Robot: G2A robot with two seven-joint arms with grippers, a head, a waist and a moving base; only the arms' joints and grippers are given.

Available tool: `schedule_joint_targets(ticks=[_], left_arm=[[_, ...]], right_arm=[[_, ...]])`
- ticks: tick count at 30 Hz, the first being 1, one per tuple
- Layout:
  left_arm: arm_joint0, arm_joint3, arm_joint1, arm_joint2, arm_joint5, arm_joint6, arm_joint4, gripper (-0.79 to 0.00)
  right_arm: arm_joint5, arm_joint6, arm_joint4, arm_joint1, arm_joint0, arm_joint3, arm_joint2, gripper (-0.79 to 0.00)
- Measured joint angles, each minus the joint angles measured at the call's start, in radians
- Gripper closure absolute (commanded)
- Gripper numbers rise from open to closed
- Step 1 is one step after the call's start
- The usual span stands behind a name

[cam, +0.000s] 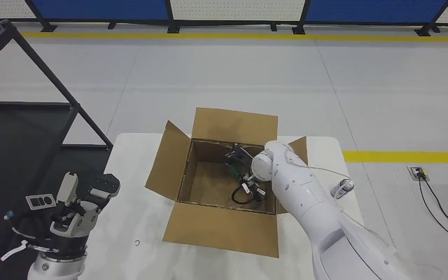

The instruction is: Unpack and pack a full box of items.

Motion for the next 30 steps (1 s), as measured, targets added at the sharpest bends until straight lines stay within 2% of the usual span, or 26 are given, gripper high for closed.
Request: schedule_joint_targets(ticks=[11, 17, 23, 27, 30], left_arm=[[0.0, 0.0, 0.0, 0.0, 0.0, 0.0, 0.0, -0.785], [0.0, 0.0, 0.0, 0.0, 0.0, 0.0, 0.0, -0.785], [0.0, 0.0, 0.0, 0.0, 0.0, 0.0, 0.0, -0.785], [0.0, 0.0, 0.0, 0.0, 0.0, 0.0, 0.0, -0.785], [0.0, 0.0, 0.0, 0.0, 0.0, 0.0, 0.0, -0.785]], right_arm=[[-0.063, -0.067, -0.037, 0.06, -0.027, -0.119, 0.024, 0.0], [-0.044, -0.071, -0.069, 0.115, -0.096, -0.281, 0.06, 0.0], [0.006, -0.015, -0.134, 0.201, -0.247, -0.6, 0.151, 0.0], [0.036, 0.069, -0.199, 0.268, -0.411, -0.911, 0.259, 0.0], [0.035, 0.095, -0.225, 0.301, -0.526, -1.106, 0.332, 0.0]])
